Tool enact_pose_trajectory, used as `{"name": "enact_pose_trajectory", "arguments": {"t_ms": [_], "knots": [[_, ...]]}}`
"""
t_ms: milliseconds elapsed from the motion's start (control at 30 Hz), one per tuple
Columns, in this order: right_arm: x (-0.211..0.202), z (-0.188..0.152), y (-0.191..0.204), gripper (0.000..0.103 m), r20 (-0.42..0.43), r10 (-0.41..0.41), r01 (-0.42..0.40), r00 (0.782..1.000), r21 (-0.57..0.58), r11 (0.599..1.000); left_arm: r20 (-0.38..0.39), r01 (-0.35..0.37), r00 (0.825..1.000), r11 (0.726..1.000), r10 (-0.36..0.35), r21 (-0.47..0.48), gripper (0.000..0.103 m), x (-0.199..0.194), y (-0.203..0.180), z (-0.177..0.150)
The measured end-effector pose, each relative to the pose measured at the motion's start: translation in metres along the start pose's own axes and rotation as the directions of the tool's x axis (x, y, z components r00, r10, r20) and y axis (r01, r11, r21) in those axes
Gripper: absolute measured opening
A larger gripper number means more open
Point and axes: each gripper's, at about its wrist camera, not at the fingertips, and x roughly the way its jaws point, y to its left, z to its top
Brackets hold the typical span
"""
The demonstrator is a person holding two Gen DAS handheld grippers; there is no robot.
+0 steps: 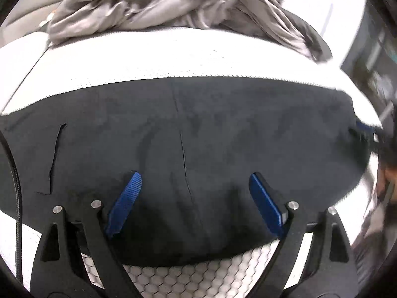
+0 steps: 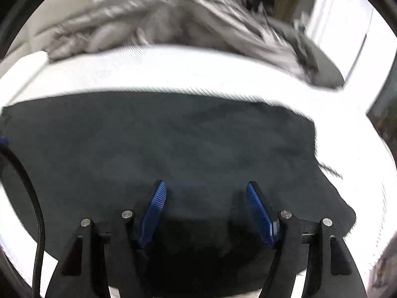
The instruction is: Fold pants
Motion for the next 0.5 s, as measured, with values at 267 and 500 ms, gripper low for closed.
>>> {"name": "enact_pose_trajectory", "arguments": {"t_ms": [267,500], "knots": [[0.024,0.003,0.101,0.073,-0.058,0.119,-0.131,0.991,-0.281,0.951,-0.046,-0.118,0.992,0.993,0.118,-0.007,0.058,-0.008,0.034,-0.008],[0.037,0.011,0.03,0.073,-0.087,-0.014,0.002,0.996,-0.133,0.991,-0.008,-0.12,0.993,0.986,0.12,-0.113,0.05,-0.031,0.071,-0.01]]}}
